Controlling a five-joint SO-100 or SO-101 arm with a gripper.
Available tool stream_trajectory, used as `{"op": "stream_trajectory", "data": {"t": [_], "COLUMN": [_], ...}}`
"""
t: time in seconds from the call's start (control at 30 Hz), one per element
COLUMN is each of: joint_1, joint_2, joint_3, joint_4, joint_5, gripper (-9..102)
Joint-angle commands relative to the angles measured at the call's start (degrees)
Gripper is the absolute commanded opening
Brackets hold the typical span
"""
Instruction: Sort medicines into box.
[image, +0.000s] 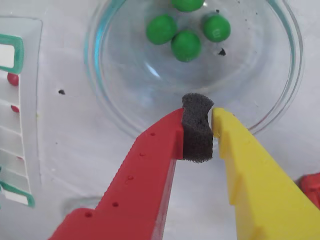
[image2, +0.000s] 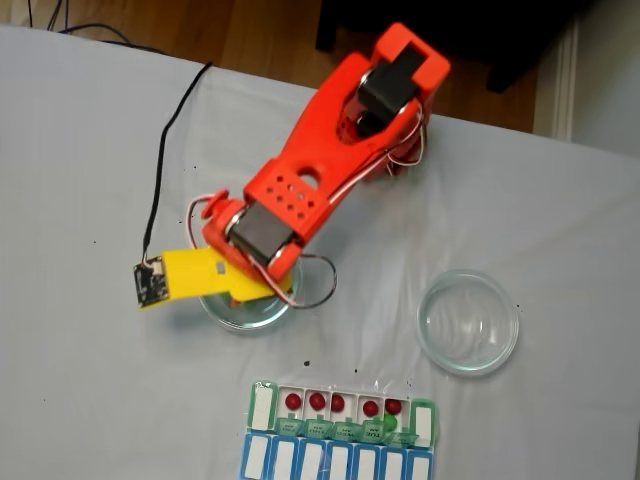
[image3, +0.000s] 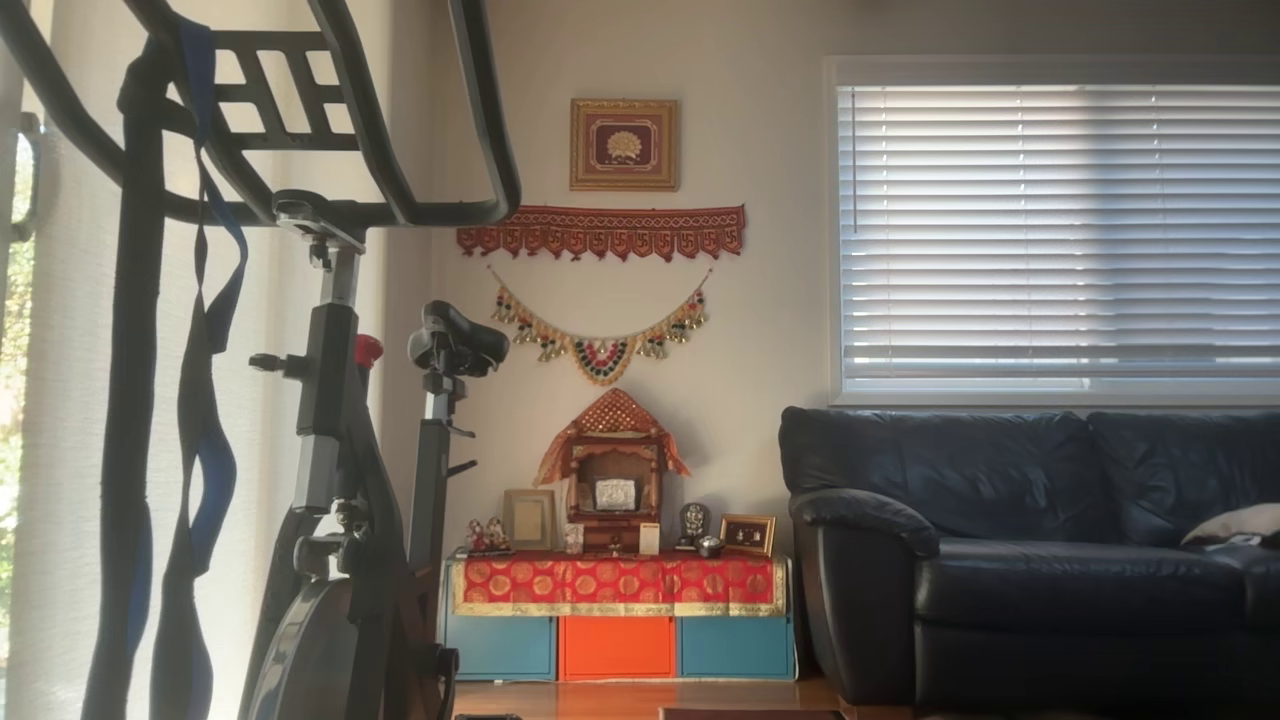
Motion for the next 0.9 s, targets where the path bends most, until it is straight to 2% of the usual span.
{"op": "stream_trajectory", "data": {"t": [0.0,0.23,0.37,0.43,0.87], "joint_1": [0.35,0.70,0.88,0.88,0.70], "joint_2": [9.23,13.97,16.00,16.70,18.81], "joint_3": [4.57,16.70,20.13,22.06,27.95], "joint_4": [-5.01,-16.52,-18.02,-19.16,-26.46], "joint_5": [0.09,-1.41,-1.85,-2.72,-2.46], "gripper": [1,2,2,7,9]}}
